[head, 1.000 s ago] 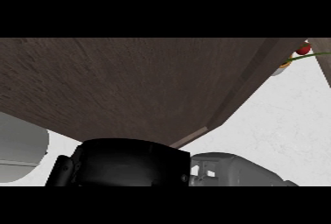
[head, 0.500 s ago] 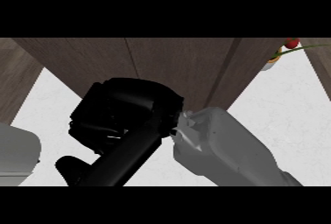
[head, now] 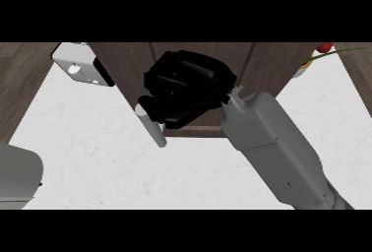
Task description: Pick up the bottled water, place it into the cabinet and close the cabinet
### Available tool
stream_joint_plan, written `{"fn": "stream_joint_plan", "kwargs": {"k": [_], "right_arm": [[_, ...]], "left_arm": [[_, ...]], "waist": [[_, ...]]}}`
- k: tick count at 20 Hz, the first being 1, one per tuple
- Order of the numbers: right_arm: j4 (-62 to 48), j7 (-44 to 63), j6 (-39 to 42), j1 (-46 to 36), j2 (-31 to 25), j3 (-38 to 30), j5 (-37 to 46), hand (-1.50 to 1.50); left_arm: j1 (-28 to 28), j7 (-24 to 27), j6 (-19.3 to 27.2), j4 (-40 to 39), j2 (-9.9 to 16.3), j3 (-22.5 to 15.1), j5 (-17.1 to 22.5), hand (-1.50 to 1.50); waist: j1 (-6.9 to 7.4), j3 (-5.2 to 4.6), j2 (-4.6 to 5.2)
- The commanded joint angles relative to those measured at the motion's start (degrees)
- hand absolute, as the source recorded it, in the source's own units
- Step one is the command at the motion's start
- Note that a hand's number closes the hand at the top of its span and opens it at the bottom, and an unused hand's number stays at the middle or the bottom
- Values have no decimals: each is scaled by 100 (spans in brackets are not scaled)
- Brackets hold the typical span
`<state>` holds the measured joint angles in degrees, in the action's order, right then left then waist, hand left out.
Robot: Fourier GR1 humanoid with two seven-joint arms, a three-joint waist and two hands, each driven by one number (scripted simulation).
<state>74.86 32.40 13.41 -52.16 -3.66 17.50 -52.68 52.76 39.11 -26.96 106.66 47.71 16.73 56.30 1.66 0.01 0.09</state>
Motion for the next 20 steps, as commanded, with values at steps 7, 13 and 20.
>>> {"fn": "stream_joint_plan", "kwargs": {"k": [7,13,20], "right_arm": [[-1326,-1430,831,-432,-168,-498,1178,150],[-1485,-1782,408,-1029,-81,-808,1534,-150],[-1592,-1871,-169,-1545,-127,-1058,1833,-150]], "left_arm": [[-251,-179,-507,-238,-475,312,-125,-150],[-449,-612,-389,-211,-422,458,4,-150],[-414,-689,-484,-34,-607,340,-184,-150]], "waist": [[-10,-4,25],[-44,-5,30],[26,-11,25]]}}
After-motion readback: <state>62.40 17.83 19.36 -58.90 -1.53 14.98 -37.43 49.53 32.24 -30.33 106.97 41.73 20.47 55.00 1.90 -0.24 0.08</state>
